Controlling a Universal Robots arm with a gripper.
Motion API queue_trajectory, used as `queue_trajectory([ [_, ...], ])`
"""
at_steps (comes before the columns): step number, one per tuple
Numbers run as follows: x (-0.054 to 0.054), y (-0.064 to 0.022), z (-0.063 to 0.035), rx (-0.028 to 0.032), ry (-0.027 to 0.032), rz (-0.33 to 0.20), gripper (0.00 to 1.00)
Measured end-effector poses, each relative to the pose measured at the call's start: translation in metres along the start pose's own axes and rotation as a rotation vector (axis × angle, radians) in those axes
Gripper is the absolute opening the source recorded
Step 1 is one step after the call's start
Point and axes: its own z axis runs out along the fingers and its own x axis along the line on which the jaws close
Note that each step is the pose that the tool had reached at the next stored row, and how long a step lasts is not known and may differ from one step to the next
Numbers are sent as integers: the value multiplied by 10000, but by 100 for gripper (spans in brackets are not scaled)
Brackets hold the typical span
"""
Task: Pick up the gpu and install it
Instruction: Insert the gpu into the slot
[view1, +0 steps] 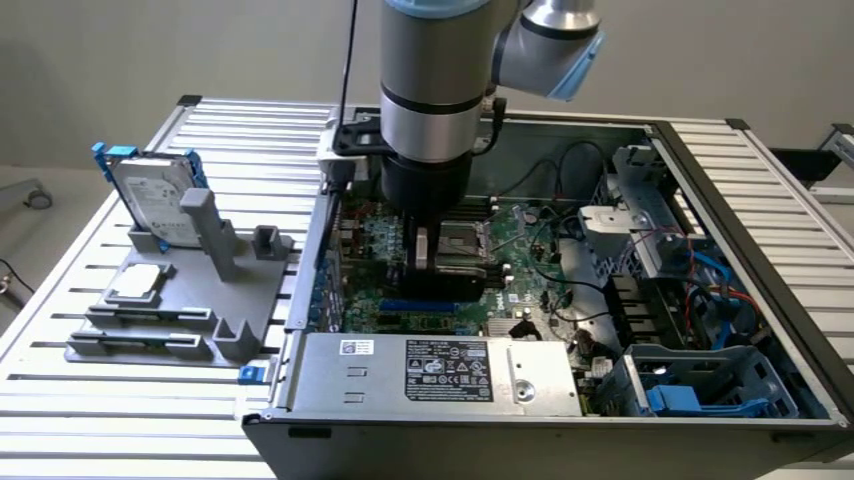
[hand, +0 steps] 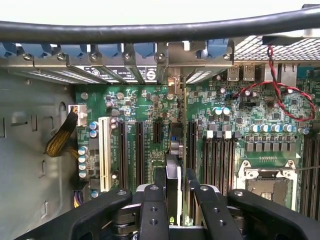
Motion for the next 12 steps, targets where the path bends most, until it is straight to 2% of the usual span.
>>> queue_trajectory([
  [7, 4, 0, 25, -10, -2, -19, 27],
  [12, 8, -1, 40, -40, 2, -31, 27],
])
